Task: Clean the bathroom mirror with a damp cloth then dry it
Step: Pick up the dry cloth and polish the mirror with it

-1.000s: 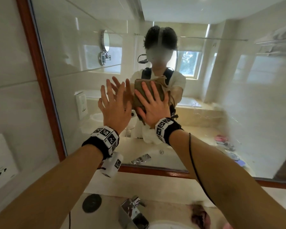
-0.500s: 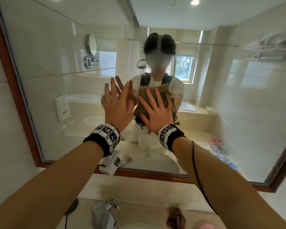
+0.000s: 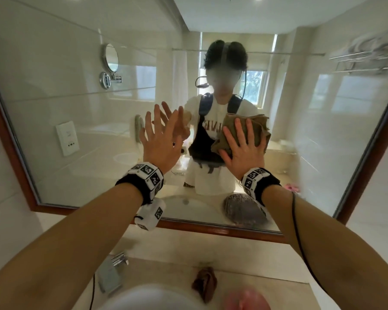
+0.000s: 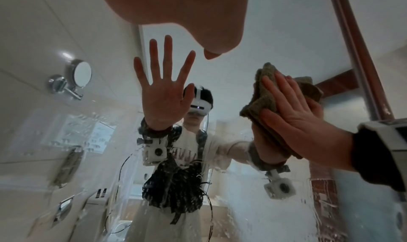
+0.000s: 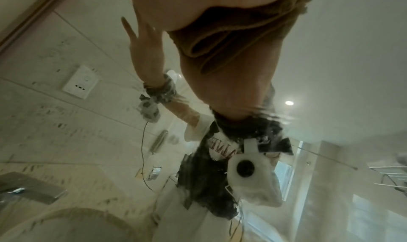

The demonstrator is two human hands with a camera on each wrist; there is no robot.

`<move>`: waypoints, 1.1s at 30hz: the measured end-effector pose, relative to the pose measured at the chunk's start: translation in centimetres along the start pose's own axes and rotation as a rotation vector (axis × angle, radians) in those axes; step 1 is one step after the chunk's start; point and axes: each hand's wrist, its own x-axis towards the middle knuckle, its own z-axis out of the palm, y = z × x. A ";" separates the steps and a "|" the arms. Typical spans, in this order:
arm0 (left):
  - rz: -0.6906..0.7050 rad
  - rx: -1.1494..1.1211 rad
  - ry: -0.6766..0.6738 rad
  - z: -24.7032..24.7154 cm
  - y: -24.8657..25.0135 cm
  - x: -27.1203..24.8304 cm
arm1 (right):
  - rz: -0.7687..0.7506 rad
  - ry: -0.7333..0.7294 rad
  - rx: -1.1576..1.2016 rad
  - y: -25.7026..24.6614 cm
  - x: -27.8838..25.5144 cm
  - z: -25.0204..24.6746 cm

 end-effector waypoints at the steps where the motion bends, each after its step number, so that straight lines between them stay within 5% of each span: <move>1: 0.003 0.008 0.000 -0.1 0.2 -0.1 | 0.001 -0.001 -0.003 0.4 -0.1 -0.1; 7: 0.027 0.032 -0.006 -0.6 -0.1 -0.4 | 0.066 -0.027 0.037 -2.6 0.7 0.0; 18: -0.014 -0.075 0.038 -1.1 -3.8 0.8 | -0.145 -0.032 0.020 -10.7 3.9 1.2; 33: 0.069 -0.137 0.051 2.1 1.3 1.8 | -0.156 -0.038 0.023 -7.2 2.9 0.8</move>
